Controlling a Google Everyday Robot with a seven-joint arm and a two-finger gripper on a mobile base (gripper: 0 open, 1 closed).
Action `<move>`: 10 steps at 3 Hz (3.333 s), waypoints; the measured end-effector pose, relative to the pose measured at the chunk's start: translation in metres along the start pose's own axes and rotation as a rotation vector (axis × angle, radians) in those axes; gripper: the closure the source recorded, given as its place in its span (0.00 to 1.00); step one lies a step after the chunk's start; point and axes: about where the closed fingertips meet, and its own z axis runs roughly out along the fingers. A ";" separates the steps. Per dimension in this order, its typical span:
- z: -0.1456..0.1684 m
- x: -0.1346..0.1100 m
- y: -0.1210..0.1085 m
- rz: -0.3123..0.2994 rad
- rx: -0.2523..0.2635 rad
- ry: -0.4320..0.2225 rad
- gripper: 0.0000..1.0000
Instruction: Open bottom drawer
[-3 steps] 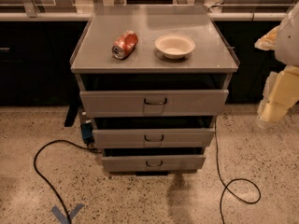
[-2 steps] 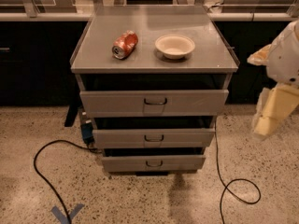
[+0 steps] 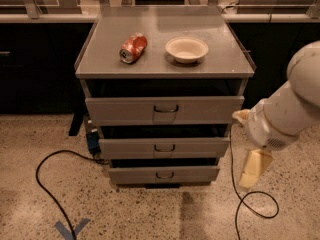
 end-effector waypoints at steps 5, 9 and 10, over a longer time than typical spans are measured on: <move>0.206 0.048 -0.024 0.170 -0.025 -0.135 0.00; 0.337 0.067 -0.053 0.340 -0.031 -0.187 0.00; 0.389 0.053 -0.045 0.345 -0.052 -0.196 0.00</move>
Offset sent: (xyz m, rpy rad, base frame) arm 0.0344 0.0109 -0.1705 0.1821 0.1066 -0.1211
